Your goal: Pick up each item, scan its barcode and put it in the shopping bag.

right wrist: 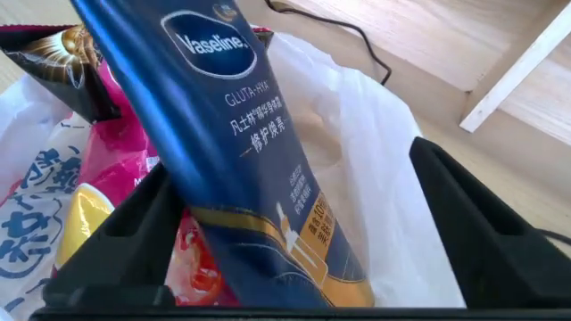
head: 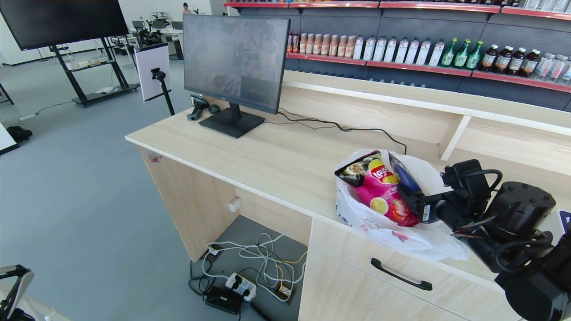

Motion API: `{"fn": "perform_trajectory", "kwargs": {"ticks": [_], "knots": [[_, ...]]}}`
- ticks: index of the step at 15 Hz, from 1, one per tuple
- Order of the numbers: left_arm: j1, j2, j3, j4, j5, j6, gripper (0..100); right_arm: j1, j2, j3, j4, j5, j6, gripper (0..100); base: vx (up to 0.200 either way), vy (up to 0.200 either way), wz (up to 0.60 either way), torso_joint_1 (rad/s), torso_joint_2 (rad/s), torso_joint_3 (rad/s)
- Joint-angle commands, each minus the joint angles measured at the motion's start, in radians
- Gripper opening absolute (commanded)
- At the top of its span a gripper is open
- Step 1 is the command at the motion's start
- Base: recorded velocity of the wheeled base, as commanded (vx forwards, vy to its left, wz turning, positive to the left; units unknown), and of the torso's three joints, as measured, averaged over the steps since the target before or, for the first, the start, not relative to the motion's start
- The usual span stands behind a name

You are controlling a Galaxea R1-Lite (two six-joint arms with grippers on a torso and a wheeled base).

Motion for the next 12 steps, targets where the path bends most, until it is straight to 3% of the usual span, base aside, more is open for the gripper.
{"fn": "perform_trajectory", "kwargs": {"ticks": [1, 12], "knots": [[0.000, 0.000, 0.000, 0.000, 0.000, 0.000, 100, 0.001, -0.008, 0.003, -0.001, 0.000, 0.000, 100, 0.000, 0.000, 0.00, 0.000, 0.00, 0.000], [0.000, 0.000, 0.000, 0.000, 0.000, 0.000, 100, 0.007, -0.097, 0.049, -0.001, -0.002, 0.000, 100, 0.000, 0.000, 0.00, 0.000, 0.00, 0.000]]}}
